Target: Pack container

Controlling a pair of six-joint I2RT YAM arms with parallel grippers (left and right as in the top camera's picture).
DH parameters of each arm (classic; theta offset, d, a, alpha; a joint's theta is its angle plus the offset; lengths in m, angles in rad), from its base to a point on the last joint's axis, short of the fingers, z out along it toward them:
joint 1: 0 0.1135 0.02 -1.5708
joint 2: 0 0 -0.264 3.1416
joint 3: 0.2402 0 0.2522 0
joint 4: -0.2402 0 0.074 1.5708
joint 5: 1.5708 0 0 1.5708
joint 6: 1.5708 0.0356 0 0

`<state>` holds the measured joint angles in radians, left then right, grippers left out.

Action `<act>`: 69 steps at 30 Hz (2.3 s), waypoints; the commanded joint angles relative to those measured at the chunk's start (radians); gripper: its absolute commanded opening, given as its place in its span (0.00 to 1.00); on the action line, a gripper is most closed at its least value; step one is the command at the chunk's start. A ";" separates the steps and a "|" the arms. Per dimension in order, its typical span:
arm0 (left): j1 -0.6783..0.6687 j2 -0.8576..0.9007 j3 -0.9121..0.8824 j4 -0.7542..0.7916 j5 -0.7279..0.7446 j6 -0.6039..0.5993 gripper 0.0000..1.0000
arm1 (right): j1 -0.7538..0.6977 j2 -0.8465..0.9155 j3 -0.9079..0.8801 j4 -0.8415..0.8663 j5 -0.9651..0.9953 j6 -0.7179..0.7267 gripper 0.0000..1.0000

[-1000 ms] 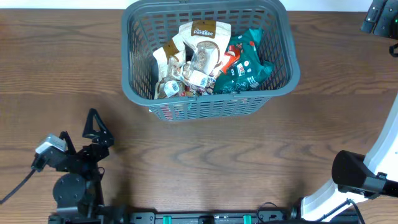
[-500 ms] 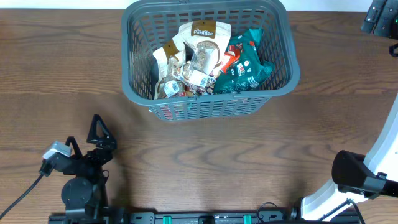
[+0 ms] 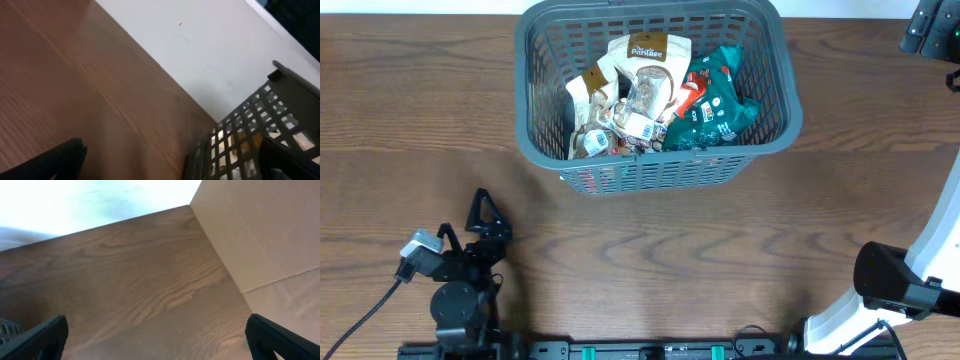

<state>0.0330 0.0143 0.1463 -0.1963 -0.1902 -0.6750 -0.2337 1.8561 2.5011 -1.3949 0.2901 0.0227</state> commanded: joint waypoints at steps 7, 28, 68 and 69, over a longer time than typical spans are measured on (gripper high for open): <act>-0.005 -0.012 -0.039 0.019 0.003 -0.053 0.99 | -0.007 -0.021 0.011 -0.002 0.013 0.014 0.99; -0.005 -0.010 -0.095 0.027 0.021 -0.060 0.99 | -0.007 -0.021 0.011 -0.002 0.013 0.014 0.99; -0.005 -0.010 -0.095 0.027 0.021 -0.060 0.99 | -0.007 -0.021 0.011 0.000 0.017 0.014 0.99; -0.005 -0.010 -0.095 0.027 0.021 -0.060 0.99 | -0.007 -0.022 0.011 0.000 0.017 0.014 0.99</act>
<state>0.0307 0.0116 0.0795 -0.1638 -0.1791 -0.7334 -0.2337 1.8561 2.5011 -1.3945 0.2901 0.0227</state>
